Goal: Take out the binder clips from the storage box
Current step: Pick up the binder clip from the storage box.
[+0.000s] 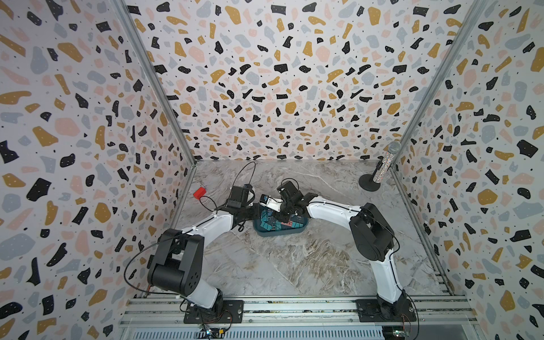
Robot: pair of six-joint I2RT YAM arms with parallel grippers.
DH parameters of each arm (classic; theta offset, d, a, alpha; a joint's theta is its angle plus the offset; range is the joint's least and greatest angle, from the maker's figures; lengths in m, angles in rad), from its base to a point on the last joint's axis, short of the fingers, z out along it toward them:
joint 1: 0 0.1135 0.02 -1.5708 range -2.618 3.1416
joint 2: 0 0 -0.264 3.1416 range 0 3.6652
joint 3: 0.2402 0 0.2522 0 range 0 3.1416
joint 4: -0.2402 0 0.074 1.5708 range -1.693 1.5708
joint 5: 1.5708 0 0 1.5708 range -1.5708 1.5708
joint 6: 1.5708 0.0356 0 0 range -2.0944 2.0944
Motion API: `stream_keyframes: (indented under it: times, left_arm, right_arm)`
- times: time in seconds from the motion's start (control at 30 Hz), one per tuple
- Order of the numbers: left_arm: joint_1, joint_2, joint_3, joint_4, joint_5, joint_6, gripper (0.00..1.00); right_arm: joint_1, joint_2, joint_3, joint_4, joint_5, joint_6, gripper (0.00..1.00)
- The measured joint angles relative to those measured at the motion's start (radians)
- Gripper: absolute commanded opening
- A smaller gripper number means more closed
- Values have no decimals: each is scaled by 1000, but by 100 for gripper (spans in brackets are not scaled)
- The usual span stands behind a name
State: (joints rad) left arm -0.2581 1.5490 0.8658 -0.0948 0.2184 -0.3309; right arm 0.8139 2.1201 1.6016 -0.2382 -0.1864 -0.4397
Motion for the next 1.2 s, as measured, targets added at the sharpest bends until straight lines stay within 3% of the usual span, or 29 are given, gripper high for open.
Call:
stream_keyframes:
  times: [0.17,0.67,1.2]
  left_arm:
    - [0,0,0,1,5,0,29]
    - [0,7,-2,8,9,0,29]
    - [-1,17,-2,14,14,-3,29]
  right_arm:
    - [0,11,10,8,19,0,31]
    - [2,40,36,50,50,-6,6]
    - [2,-19,-25,58,86,-6,4]
